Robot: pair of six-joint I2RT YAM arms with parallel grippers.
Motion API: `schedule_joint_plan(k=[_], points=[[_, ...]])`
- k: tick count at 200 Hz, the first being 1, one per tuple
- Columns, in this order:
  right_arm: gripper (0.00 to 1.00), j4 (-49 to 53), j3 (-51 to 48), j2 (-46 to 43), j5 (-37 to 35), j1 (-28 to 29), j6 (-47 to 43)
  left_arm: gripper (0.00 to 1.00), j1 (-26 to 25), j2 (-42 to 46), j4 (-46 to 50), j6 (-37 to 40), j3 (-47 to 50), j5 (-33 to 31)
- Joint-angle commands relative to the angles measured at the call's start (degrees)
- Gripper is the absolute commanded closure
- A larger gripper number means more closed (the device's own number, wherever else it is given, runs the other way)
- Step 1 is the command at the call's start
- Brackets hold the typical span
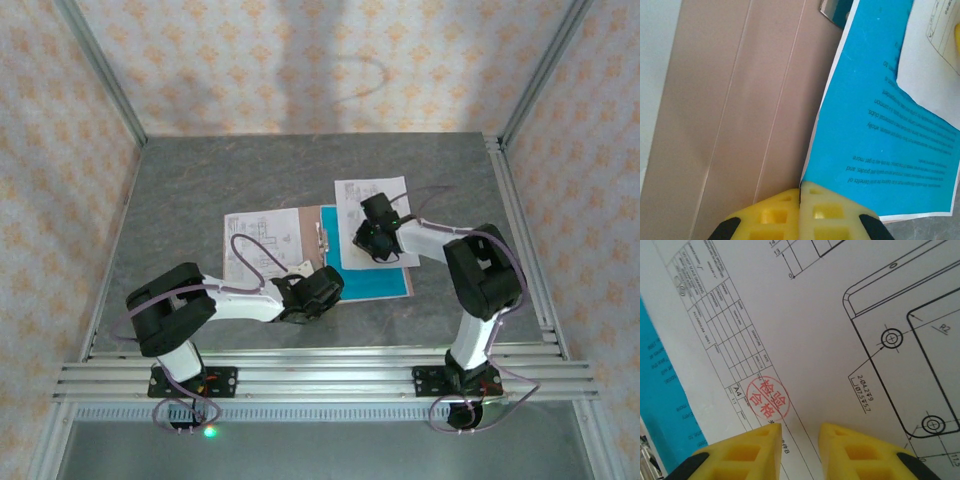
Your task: Put the files into the folder
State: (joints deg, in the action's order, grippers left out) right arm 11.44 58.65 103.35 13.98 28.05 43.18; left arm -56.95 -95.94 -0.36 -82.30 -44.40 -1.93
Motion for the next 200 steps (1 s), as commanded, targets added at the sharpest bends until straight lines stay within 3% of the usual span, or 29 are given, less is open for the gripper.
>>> schedule_joint_plan(k=[1,86,200], points=[[0.73,1.67,-1.86,0.17,1.15,1.63,-0.95,1.0,0.25,-0.96,-0.22,-1.54,1.05,-1.56],[0.73,-2.69,-14.3,-8.87,1.66,4.98,1.74,1.0,0.26,-1.6,-0.6,-1.98,0.91,-1.97],[0.73,-4.14,-16.99,-10.89,-0.18,9.59,6.36,1.0,0.21,-0.44,0.78,-1.5,1.14,-2.88]])
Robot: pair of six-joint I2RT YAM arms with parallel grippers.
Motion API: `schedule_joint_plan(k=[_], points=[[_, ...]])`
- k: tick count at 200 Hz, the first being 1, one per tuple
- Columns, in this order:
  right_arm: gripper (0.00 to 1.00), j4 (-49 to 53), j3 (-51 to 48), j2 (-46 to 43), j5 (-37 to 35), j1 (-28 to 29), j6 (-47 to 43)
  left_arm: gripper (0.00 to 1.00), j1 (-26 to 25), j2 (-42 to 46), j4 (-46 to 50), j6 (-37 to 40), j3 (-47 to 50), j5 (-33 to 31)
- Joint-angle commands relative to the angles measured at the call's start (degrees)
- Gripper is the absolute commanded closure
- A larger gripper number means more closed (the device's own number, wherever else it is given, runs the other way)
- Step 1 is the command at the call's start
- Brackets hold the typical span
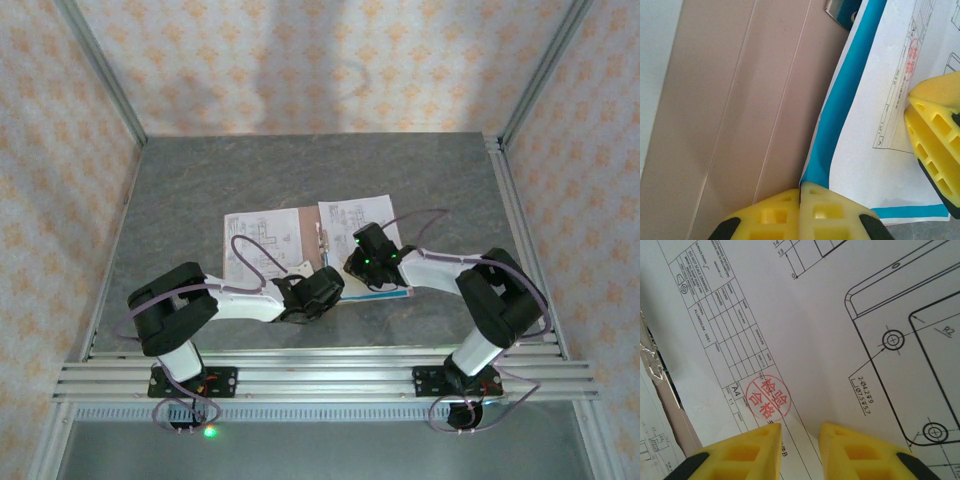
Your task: Put the files into the folder
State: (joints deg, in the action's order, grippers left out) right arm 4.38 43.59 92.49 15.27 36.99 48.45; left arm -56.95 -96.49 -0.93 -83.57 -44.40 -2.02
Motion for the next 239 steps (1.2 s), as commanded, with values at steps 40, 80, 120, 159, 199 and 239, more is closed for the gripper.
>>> schedule_joint_plan(k=[40,80,120,159,199,239], points=[[0.73,2.7,-2.2,0.04,-1.54,1.02,1.21,1.0,0.21,1.56,2.87,0.46,0.59,-3.12],[0.73,2.42,-2.25,0.72,-1.38,0.98,1.04,0.98,0.08,4.09,5.93,1.38,-0.57,-4.04],[0.73,2.55,-2.04,0.46,-1.19,1.24,0.7,0.98,0.04,3.5,5.19,1.4,-0.59,-3.52],[0.74,3.87,-1.61,0.89,-2.14,1.24,-0.51,0.95,-0.71,6.05,9.57,1.15,-1.18,-4.88],[0.74,6.56,0.4,1.41,-3.31,1.26,-2.89,0.86,-1.83,10.8,16.22,-0.25,-0.14,-7.23],[0.74,7.52,1.82,2.03,-2.81,1.24,-3.71,0.82,-0.22,15.58,18.28,-0.22,2.25,-9.05]])
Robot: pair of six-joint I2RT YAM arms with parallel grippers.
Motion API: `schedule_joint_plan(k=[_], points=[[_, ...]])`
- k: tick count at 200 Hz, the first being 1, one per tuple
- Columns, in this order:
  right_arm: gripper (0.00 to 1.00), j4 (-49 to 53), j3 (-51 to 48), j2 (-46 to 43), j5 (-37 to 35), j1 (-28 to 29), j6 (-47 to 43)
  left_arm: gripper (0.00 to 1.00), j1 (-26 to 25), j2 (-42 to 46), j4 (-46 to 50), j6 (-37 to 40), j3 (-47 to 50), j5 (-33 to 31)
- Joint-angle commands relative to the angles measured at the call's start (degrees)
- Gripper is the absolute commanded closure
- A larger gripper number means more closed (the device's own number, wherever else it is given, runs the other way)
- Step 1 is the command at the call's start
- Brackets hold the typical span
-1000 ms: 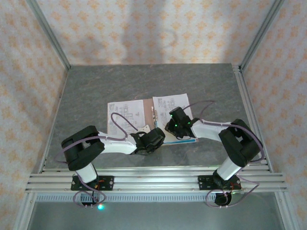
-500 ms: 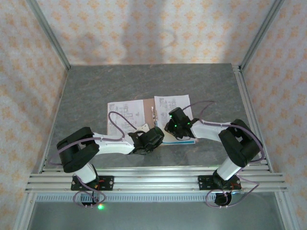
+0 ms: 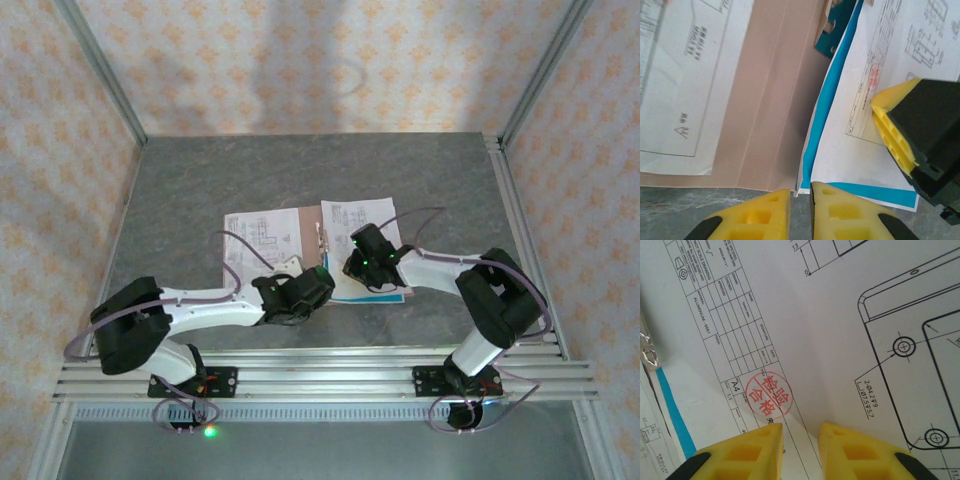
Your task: Put the files into the folder
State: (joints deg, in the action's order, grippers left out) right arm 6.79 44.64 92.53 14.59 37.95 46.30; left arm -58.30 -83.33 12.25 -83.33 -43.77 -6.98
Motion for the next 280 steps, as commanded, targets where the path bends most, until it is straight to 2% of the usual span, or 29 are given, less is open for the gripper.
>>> schedule_joint_plan(k=[1,53,103,129,160,228,280], points=[[0.74,5.14,0.78,2.01,-2.08,0.28,-1.57,0.82,1.24,2.54,5.13,-0.4,1.64,-4.09],[0.74,4.95,1.16,1.37,-1.07,0.54,-0.96,0.85,5.51,1.45,-0.78,2.5,3.62,0.62],[0.74,5.64,1.9,-1.78,0.04,0.74,-0.45,0.89,5.59,-4.43,-7.72,3.26,1.81,4.36],[0.72,8.07,3.37,-4.53,-1.81,0.72,-1.15,0.9,5.59,-6.59,-10.23,3.26,1.12,5.43],[0.7,8.92,4.17,-5.97,-2.51,-2.13,-1.87,0.94,5.36,-8.59,-11.18,3.5,-0.37,6.08],[0.71,9.9,11.24,4.1,-1.23,-8.62,-5.35,1.0,4.61,-13.0,-13.99,2.66,-1.14,7.95],[0.71,9.16,15.88,12.38,0.66,-9.13,-5.72,1.0,4.2,-8.64,-10.82,3.43,0.07,6.13]])
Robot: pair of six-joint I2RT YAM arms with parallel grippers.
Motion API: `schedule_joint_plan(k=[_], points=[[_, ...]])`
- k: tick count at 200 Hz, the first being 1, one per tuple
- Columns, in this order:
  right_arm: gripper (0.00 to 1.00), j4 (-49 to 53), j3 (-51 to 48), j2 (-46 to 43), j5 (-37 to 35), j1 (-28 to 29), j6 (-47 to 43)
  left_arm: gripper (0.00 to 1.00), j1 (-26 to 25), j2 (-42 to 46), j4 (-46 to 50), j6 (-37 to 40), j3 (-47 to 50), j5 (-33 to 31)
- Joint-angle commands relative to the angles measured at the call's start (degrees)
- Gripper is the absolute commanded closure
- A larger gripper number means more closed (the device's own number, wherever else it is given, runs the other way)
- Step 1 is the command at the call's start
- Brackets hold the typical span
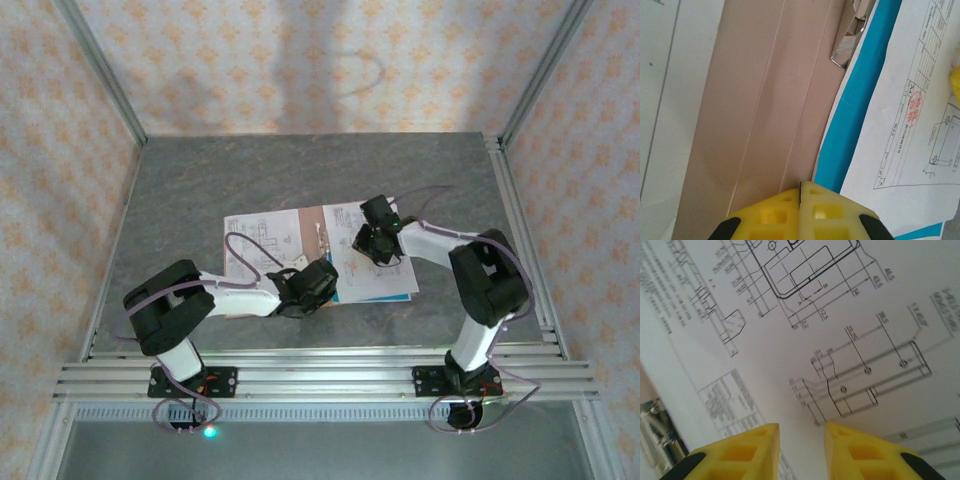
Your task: Put the files into the folder
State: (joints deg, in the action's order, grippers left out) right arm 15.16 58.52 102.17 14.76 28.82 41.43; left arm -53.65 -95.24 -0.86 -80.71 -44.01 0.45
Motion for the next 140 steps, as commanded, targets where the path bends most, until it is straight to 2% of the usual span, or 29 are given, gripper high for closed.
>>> schedule_joint_plan(k=[1,65,107,140], points=[[0.71,0.68,2.02,2.85,0.51,0.01,-0.83,1.0,-0.48,3.34,2.41,0.81,0.32,-1.32],[0.71,-0.52,1.87,3.61,1.06,2.27,0.57,1.0,-0.4,3.5,2.12,0.31,2.61,-2.05],[0.71,0.09,-0.07,-2.65,-1.69,2.37,1.08,1.0,-0.23,6.79,8.6,2.6,0.35,-4.95],[0.63,2.08,1.99,-6.25,-1.56,-0.06,-0.8,1.0,-0.19,7.09,11.09,3.69,-2.07,-5.44]])
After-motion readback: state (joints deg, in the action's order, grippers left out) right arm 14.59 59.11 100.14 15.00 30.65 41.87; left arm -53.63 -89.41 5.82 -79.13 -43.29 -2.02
